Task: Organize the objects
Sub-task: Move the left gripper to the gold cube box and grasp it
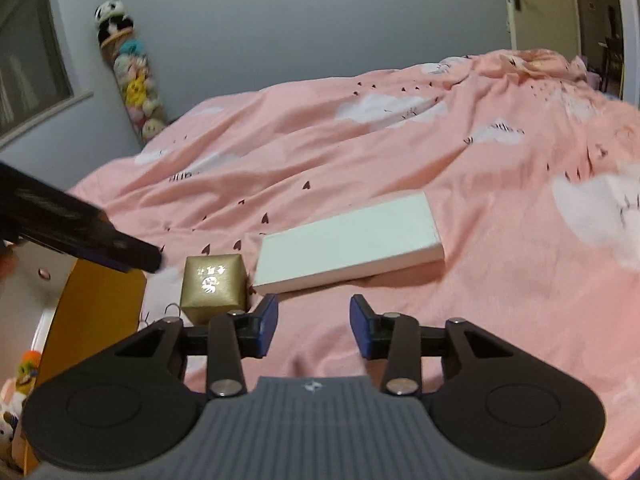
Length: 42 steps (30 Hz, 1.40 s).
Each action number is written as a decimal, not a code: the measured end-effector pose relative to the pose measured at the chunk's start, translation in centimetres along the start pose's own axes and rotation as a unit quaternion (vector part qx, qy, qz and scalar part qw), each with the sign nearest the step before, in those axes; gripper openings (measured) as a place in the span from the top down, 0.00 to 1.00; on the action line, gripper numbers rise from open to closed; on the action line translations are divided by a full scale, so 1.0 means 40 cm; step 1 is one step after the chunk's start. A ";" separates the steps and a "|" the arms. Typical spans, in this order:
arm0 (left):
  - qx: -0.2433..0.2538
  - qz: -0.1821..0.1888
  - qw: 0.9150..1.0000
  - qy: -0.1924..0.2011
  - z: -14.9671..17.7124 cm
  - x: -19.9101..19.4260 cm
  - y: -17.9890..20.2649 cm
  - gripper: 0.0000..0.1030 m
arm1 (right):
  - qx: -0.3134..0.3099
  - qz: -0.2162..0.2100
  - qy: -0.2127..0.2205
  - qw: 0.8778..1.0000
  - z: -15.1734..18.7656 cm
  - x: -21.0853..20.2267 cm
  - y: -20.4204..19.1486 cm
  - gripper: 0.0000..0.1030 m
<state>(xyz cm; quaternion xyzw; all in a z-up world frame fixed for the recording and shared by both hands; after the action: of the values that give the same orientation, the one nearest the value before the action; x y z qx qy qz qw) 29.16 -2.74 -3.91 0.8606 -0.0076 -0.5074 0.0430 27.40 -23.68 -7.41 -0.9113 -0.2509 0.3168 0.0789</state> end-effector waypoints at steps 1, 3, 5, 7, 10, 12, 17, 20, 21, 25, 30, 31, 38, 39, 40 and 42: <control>-0.005 -0.010 1.000 -0.006 -0.006 0.024 0.002 0.41 | 0.004 -0.003 0.002 1.000 0.008 0.003 0.011 0.57; -0.014 -0.030 0.999 -0.019 -0.014 0.074 0.001 0.41 | 0.011 -0.008 0.000 1.000 0.015 0.011 0.026 0.57; -0.026 -0.042 0.998 -0.035 -0.016 0.117 -0.007 0.41 | 0.019 -0.013 -0.001 1.000 0.021 0.015 0.040 0.56; -0.043 -0.043 0.997 -0.053 -0.014 0.149 -0.020 0.39 | 0.025 -0.022 0.002 0.999 0.023 0.015 0.049 0.56; -0.060 -0.026 0.996 -0.064 -0.012 0.177 -0.029 0.32 | 0.026 -0.027 0.003 0.999 0.021 0.022 0.052 0.53; -0.058 -0.025 0.996 -0.065 -0.012 0.192 -0.025 0.30 | 0.025 -0.029 0.001 0.999 0.022 0.027 0.053 0.53; -0.058 -0.026 0.995 -0.071 -0.017 0.228 -0.023 0.22 | 0.025 -0.031 -0.005 0.999 0.022 0.034 0.055 0.53; -0.054 -0.027 0.996 -0.067 -0.021 0.238 -0.021 0.20 | 0.026 -0.032 -0.006 0.999 0.022 0.037 0.056 0.53; -0.052 -0.026 0.996 -0.067 -0.022 0.241 -0.020 0.18 | 0.026 -0.031 -0.008 0.999 0.023 0.036 0.055 0.53; -0.051 -0.049 0.994 -0.086 -0.013 0.270 -0.029 0.30 | 0.024 -0.028 -0.011 0.999 0.024 0.041 0.054 0.53; -0.020 -0.032 0.996 -0.076 -0.012 0.217 -0.001 0.31 | 0.025 -0.027 -0.011 0.999 0.027 0.040 0.057 0.53; -0.016 -0.021 0.996 -0.080 -0.011 0.209 0.003 0.30 | 0.024 -0.026 -0.011 0.999 0.027 0.040 0.056 0.52; -0.006 0.016 0.995 -0.096 -0.013 0.172 0.011 0.22 | 0.023 -0.027 -0.012 0.999 0.026 0.039 0.055 0.53; -0.007 0.019 0.995 -0.095 -0.012 0.166 0.013 0.22 | 0.023 -0.026 -0.012 0.999 0.026 0.040 0.056 0.52; -0.009 0.023 0.995 -0.094 -0.013 0.162 0.012 0.22 | 0.023 -0.026 -0.012 0.999 0.026 0.040 0.056 0.53; -0.009 0.042 0.994 -0.096 -0.013 0.155 0.007 0.24 | 0.023 -0.026 -0.012 0.999 0.026 0.040 0.056 0.53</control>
<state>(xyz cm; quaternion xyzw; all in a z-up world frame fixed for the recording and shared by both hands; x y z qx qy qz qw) 32.62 -3.34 -9.05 0.8063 -0.0434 -0.5856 0.0707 28.75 -24.81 -9.75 -0.8984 -0.2684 0.3315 0.1050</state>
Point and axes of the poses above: each gripper's, at about its wrist camera, not at the fingertips, and x roughly the way its jaws point, y to its right, z to its underside, the point moved 1 cm from there along x, roughly the way its jaws point, and after that the axes turned 8 degrees about -z, right-handed, at the moved point
